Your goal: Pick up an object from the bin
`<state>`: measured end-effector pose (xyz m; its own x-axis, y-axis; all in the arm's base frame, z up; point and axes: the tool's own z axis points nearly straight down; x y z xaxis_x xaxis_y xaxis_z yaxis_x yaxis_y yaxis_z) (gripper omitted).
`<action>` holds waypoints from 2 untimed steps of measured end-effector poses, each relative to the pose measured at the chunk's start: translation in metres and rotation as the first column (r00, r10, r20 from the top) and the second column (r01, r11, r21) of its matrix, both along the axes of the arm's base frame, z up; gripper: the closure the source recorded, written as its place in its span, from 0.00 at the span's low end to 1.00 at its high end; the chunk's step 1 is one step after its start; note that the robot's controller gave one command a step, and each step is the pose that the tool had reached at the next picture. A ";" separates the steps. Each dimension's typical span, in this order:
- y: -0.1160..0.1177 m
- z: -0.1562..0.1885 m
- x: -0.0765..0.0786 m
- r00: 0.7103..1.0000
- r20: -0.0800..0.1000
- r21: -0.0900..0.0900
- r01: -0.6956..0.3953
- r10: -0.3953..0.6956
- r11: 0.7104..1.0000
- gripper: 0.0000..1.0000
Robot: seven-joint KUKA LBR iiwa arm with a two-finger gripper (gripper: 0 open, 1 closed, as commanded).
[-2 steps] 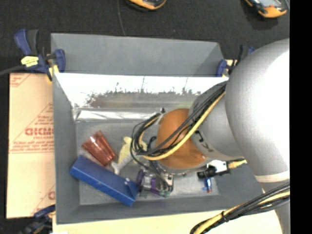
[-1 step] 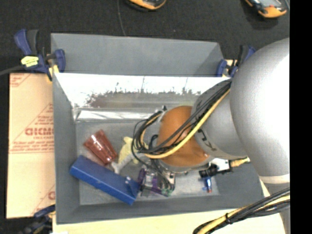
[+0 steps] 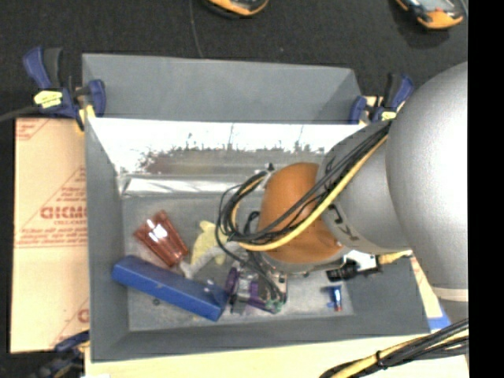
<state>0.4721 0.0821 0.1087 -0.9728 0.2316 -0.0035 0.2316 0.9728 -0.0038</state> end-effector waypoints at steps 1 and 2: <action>0.000 0.017 0.001 1.000 0.002 0.000 -0.002 0.002 1.000 1.00; -0.001 0.038 0.000 1.000 -0.002 0.000 -0.004 0.004 1.000 1.00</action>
Offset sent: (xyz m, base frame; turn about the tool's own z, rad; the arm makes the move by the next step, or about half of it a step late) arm 0.0007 -0.0003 0.0645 -0.0015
